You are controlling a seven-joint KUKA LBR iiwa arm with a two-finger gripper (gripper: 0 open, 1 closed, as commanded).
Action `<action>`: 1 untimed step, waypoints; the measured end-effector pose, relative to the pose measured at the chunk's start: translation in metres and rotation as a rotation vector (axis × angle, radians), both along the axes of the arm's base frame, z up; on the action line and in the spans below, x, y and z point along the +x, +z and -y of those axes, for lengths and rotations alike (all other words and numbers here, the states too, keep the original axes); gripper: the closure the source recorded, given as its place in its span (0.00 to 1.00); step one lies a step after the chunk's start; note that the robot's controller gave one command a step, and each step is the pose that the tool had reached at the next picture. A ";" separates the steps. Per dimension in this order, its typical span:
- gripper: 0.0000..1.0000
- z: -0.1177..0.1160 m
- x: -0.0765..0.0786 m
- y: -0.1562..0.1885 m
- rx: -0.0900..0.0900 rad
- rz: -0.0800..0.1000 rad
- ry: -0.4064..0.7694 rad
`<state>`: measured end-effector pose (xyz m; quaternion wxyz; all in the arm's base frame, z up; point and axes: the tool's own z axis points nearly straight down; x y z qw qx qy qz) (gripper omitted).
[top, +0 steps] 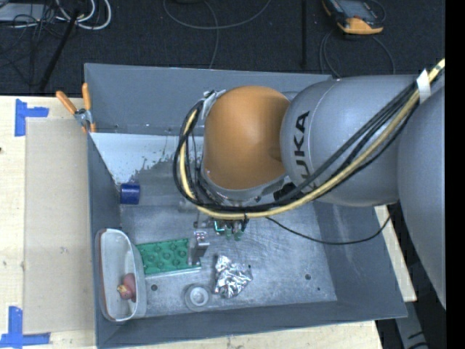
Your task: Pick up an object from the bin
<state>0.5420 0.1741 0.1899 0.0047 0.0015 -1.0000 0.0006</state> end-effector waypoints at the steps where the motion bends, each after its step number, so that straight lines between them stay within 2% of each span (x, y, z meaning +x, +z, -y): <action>1: 0.00 0.002 0.006 -0.118 0.005 0.014 0.013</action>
Offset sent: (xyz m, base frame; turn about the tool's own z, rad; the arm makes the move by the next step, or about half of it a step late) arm 0.0035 -0.0040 -0.1199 -0.0151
